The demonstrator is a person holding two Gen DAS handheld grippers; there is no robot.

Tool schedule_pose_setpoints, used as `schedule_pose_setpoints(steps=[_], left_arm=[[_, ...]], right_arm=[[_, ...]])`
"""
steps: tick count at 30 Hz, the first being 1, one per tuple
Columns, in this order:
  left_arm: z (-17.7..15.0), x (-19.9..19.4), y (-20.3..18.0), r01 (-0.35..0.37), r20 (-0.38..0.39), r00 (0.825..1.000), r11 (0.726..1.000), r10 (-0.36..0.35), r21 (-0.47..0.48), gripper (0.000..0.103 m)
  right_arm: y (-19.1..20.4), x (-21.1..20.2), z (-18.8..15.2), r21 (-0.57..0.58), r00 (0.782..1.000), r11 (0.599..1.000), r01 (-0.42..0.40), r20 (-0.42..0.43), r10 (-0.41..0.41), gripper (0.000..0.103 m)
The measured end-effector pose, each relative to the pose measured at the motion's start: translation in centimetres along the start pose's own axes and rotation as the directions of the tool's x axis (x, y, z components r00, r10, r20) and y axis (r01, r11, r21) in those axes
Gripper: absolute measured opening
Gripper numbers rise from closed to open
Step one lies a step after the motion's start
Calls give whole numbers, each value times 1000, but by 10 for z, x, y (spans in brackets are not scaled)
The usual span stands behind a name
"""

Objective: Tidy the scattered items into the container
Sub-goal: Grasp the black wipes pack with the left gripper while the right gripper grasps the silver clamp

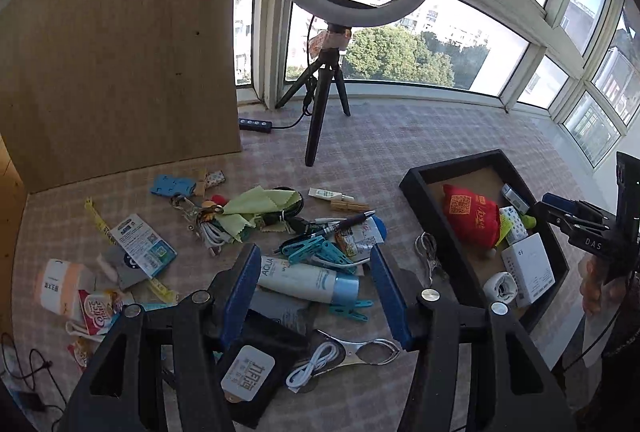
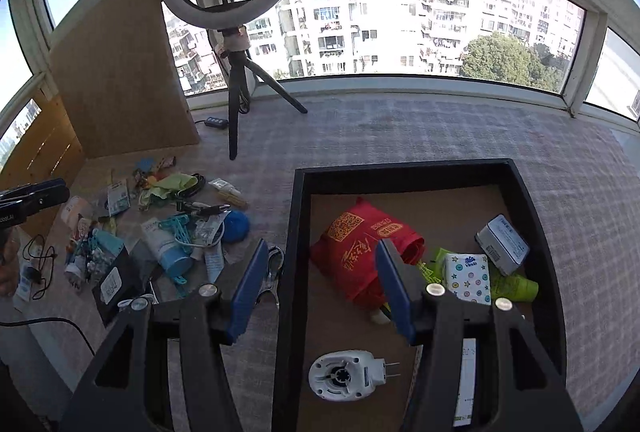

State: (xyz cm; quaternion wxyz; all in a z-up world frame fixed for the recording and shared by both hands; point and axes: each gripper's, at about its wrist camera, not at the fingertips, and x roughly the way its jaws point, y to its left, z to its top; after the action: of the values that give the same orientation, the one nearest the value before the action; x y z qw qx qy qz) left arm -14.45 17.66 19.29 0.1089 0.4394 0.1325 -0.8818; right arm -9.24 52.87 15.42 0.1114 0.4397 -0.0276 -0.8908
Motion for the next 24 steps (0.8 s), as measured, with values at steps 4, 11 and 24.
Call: schedule_pose_setpoints(steps=[4,11,24], left_arm=[[-6,-4,34,-26,14,1000,996,28,-85,53],[-35,2,59,-71,-23,997,994,69,-85,53],[-117,55,26,-26,-232,969,973,81,229,64]], right_arm=[[27,10,-4,-74,999,997,-35,-40,32,55],[79,32,-22,-230,987,964,-135,-118,110,55],[178,90,-94,-545,924,775,-319,-360,126,61]])
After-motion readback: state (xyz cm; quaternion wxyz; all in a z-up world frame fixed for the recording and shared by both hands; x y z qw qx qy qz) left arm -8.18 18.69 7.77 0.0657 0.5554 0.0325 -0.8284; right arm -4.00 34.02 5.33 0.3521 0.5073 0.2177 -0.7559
